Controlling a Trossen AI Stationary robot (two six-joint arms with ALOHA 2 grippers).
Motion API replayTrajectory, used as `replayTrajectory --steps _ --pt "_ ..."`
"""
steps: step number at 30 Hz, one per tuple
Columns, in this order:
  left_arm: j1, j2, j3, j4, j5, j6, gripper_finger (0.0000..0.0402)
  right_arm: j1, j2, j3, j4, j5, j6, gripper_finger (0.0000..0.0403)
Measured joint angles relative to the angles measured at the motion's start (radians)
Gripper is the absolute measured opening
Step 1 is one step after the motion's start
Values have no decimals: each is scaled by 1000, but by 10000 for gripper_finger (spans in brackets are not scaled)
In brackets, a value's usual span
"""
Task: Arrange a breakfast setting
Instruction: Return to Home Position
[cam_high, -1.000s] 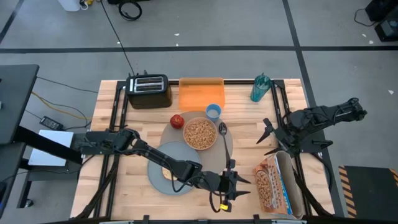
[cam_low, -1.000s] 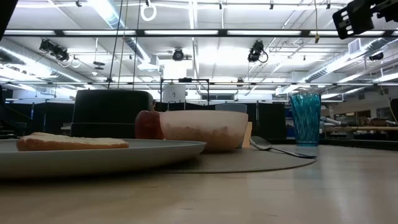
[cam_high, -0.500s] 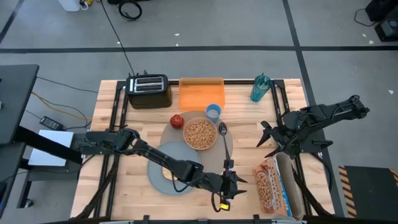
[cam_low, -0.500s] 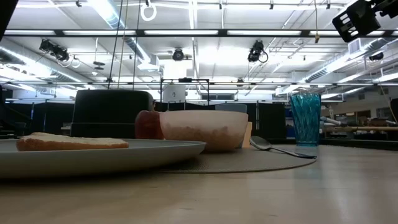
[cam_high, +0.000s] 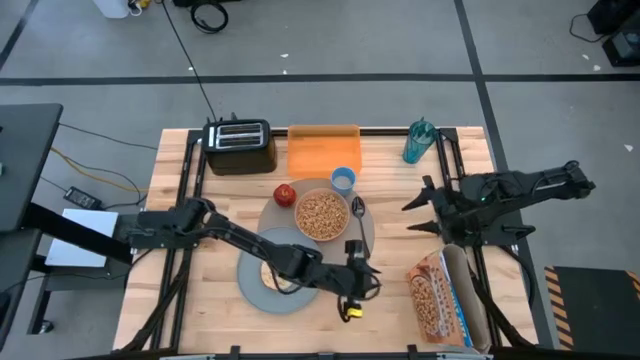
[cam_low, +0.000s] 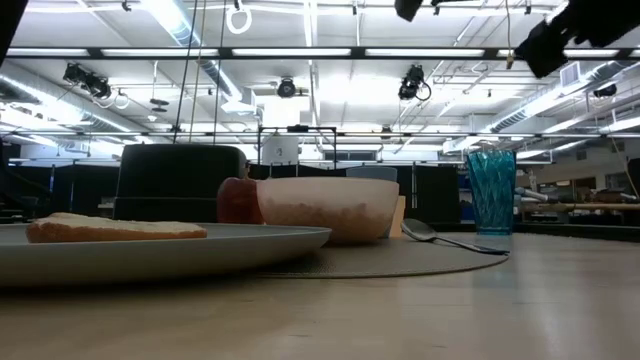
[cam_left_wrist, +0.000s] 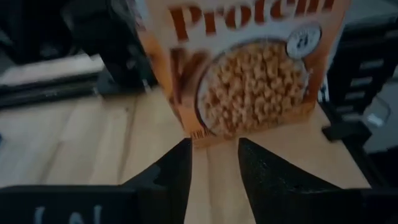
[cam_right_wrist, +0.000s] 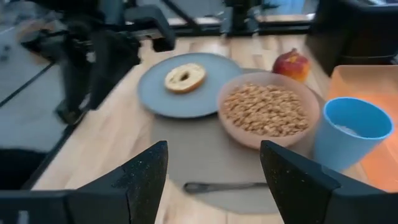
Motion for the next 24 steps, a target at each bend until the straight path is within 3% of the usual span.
replayTrajectory --steps 6,10,12,16,24 --pt "13 -110 -280 325 2 49 111 -57 -5 -180 333 31 -28 239" --pt "44 -207 -505 543 1 50 97 -100 9 -297 649 25 -26 207" --pt "64 -274 -612 634 1 54 92 -124 22 -337 728 24 -26 188" --pt "114 -405 -795 686 -1 50 84 -181 40 -352 755 14 -30 145" --pt "176 -724 -1103 680 -2 42 80 -262 -26 -293 630 -117 -48 54"
